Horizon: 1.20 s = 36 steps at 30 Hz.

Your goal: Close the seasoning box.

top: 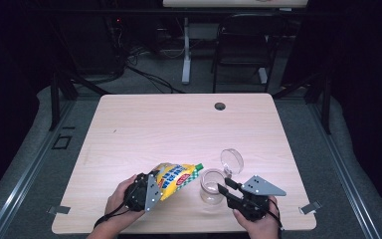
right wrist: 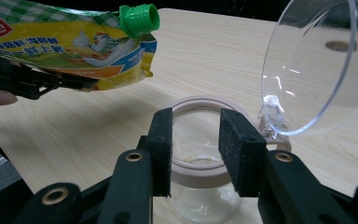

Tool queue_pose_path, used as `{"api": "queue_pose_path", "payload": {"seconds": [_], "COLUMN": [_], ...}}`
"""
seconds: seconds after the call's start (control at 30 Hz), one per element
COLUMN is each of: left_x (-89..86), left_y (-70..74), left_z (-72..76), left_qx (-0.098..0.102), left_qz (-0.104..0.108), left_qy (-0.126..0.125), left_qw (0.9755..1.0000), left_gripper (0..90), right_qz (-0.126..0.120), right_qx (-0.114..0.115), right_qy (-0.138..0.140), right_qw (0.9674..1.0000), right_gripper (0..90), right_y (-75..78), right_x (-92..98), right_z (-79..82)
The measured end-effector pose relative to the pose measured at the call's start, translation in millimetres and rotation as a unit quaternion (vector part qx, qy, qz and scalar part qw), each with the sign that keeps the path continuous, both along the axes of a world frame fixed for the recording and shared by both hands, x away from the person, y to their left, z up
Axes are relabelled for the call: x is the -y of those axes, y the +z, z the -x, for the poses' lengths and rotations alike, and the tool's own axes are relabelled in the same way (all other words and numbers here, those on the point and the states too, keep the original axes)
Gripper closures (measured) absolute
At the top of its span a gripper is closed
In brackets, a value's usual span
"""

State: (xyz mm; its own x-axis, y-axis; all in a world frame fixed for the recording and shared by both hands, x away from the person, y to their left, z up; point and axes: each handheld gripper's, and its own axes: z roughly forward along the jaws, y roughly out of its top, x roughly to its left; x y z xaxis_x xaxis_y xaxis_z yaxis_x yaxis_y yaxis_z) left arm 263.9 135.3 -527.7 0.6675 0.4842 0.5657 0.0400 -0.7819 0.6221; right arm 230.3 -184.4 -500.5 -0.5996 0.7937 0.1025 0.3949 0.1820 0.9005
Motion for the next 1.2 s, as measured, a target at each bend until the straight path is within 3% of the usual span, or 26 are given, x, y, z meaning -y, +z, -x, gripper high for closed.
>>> {"api": "queue_pose_path", "payload": {"seconds": [0.33, 0.73, 1.2], "left_x": [5.5, 12.0, 19.3], "left_y": [3.6, 2.5, 0.2], "left_z": [3.2, 1.5, 2.2], "left_qx": [0.016, 0.016, 0.040], "left_qz": [-0.020, -0.029, -0.058], "left_qy": [-0.004, -0.001, 0.005], "left_qw": [0.9997, 0.9994, 0.9975], "left_gripper": [61.9, 61.9, 61.9], "right_qz": [-0.003, -0.007, -0.009], "right_qx": [0.004, 0.006, 0.008], "right_qy": [0.006, 0.018, 0.029], "right_qw": [1.0000, 0.9998, 0.9995], "right_gripper": [65.7, 65.8, 64.9], "right_y": [0.7, 0.2, 1.0], "right_x": [-4.5, -11.1, -13.5], "right_z": [-2.6, -6.0, -6.5]}}
